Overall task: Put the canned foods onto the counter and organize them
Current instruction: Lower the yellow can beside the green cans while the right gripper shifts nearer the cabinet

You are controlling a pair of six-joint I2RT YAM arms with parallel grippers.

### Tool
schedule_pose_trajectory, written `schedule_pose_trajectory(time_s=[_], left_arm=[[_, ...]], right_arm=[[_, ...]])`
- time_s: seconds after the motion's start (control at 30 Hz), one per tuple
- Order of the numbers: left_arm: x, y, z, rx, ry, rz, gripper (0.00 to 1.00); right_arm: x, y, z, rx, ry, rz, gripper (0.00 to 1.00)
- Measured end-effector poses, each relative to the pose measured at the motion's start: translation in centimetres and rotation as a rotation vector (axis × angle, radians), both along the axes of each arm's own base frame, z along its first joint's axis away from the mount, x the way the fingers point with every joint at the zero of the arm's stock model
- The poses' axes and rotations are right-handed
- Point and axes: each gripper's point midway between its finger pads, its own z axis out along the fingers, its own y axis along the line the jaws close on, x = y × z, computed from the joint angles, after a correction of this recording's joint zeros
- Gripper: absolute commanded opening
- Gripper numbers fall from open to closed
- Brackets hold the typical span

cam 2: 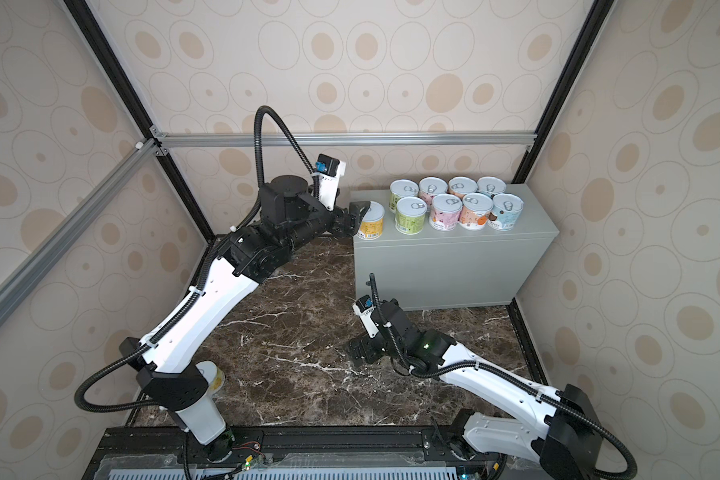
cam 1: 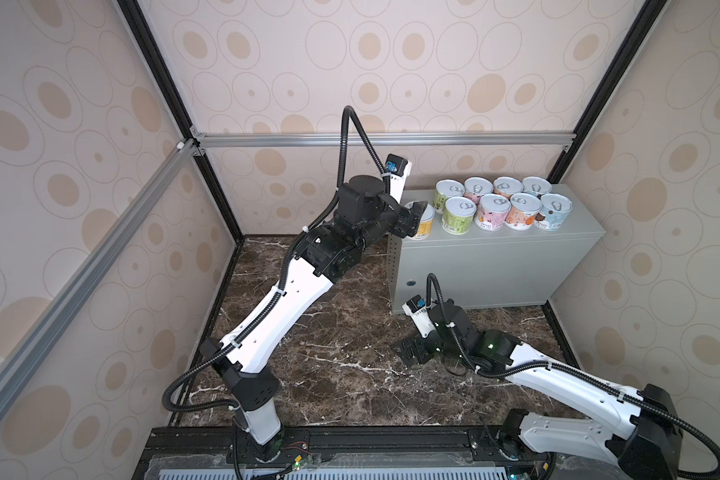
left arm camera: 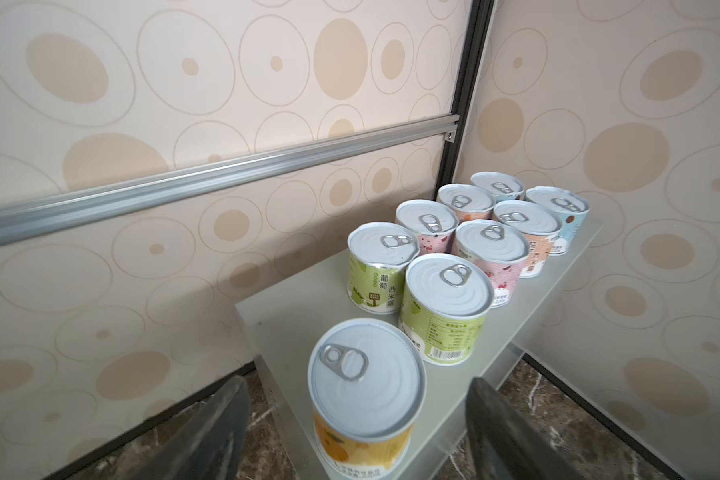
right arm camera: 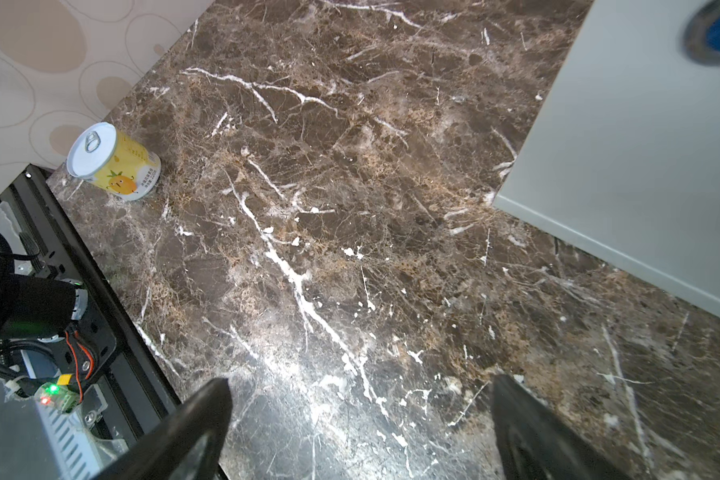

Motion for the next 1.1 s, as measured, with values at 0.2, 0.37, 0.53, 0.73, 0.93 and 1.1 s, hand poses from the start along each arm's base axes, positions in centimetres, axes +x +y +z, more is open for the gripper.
schedule_pose_trajectory(time_s=[0.2, 0.37, 0.53, 0.73, 0.93, 1.1], left_arm=[[-1.3, 1.2, -3.5, 0.028, 0.027, 0.000, 0.62], [-1.4, 1.2, -6.1, 0.045, 0.052, -0.003, 0.60], [-1.1, 0.7, -7.7, 0.030, 0.072, -0.010, 0.60], [-0.9, 0.1, -8.5, -0.010, 0.089, -0.019, 0.59], [-0.6, -0.4, -7.8, -0.066, 0.077, -0.026, 0.58], [0.5, -1.2, -8.8, -0.073, 0.084, -0.013, 0.58]], right_arm=[[0.0, -1.3, 1.0, -0.010, -0.036, -0.038, 0.99], [0.9, -3.6, 1.5, -0.025, -0.046, -0.132, 0.99], [2.3, -6.3, 1.8, -0.019, -0.036, -0.263, 0.99], [2.9, -8.3, 2.2, -0.013, -0.032, -0.335, 0.99], [3.1, -9.0, 2.2, -0.015, -0.031, -0.357, 0.99], [3.1, -9.1, 2.4, -0.012, -0.035, -0.361, 0.99]])
